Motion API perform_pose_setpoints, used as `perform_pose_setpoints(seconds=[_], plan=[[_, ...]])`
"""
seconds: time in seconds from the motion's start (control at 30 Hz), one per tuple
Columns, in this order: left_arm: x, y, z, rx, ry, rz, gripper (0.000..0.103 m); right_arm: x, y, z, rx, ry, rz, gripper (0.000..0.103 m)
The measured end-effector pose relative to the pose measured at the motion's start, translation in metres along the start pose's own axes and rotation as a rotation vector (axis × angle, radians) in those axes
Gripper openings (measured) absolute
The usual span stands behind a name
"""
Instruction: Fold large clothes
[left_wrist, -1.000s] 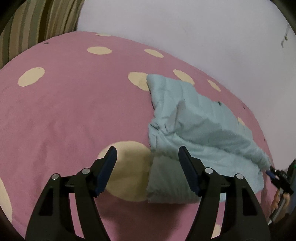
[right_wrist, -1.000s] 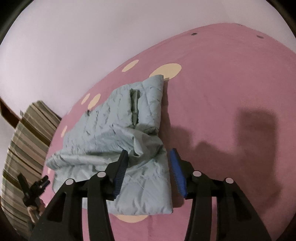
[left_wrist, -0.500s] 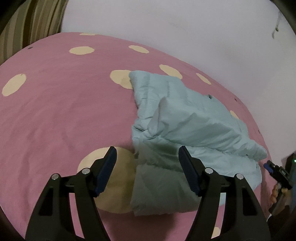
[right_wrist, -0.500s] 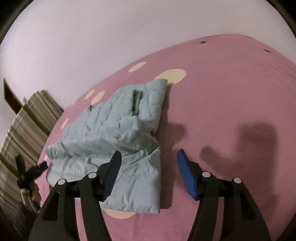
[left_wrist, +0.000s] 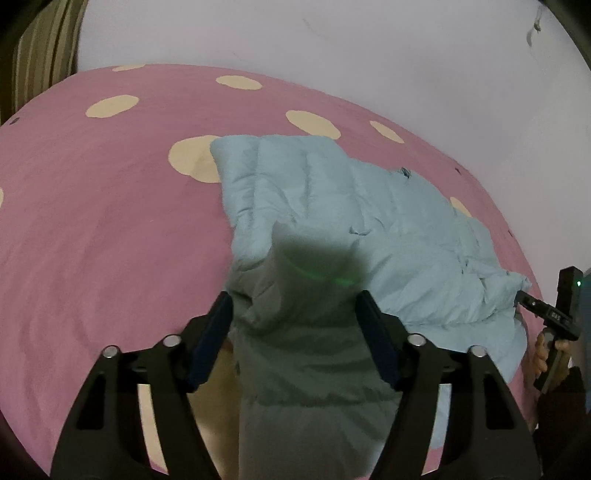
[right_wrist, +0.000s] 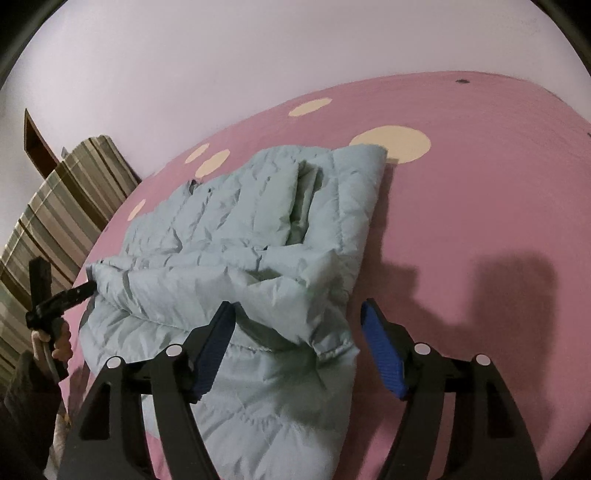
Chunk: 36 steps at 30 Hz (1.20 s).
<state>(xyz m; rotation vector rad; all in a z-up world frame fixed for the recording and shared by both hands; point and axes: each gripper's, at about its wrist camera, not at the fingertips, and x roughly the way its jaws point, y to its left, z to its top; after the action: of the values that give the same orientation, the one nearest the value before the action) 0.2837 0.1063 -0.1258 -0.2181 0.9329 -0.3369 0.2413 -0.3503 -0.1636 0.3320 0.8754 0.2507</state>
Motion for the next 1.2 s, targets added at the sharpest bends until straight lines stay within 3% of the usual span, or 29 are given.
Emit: perform_pose_setpoints(seconds=[0.17, 0.23, 0.37, 0.57, 0.77, 0.97, 1.2], plan=[[0.015, -0.010, -0.001, 0.058, 0.033, 0.016, 0.039, 0.015, 0.006, -0.003, -0.044, 0.045, -0.039, 0.031], [0.014, -0.012, -0.002, 0.068, 0.028, 0.028, 0.021, 0.016, 0.007, -0.004, -0.044, 0.043, -0.044, 0.022], [0.004, -0.022, -0.003, 0.103, -0.008, 0.059, 0.008, 0.008, 0.014, -0.007, -0.056, 0.021, -0.057, 0.008], [-0.032, -0.046, -0.001, 0.173, -0.126, 0.141, 0.005, -0.022, 0.033, -0.006, -0.109, -0.058, -0.097, 0.005], [-0.053, -0.058, 0.033, 0.183, -0.224, 0.183, 0.004, -0.044, 0.046, 0.031, -0.114, -0.156, -0.097, 0.005], [-0.032, -0.057, 0.099, 0.144, -0.241, 0.250, 0.003, -0.019, 0.049, 0.094, -0.101, -0.189, -0.134, 0.005], [0.029, -0.050, 0.155, 0.135, -0.199, 0.379, 0.002, 0.045, 0.043, 0.152, -0.069, -0.152, -0.200, 0.005]])
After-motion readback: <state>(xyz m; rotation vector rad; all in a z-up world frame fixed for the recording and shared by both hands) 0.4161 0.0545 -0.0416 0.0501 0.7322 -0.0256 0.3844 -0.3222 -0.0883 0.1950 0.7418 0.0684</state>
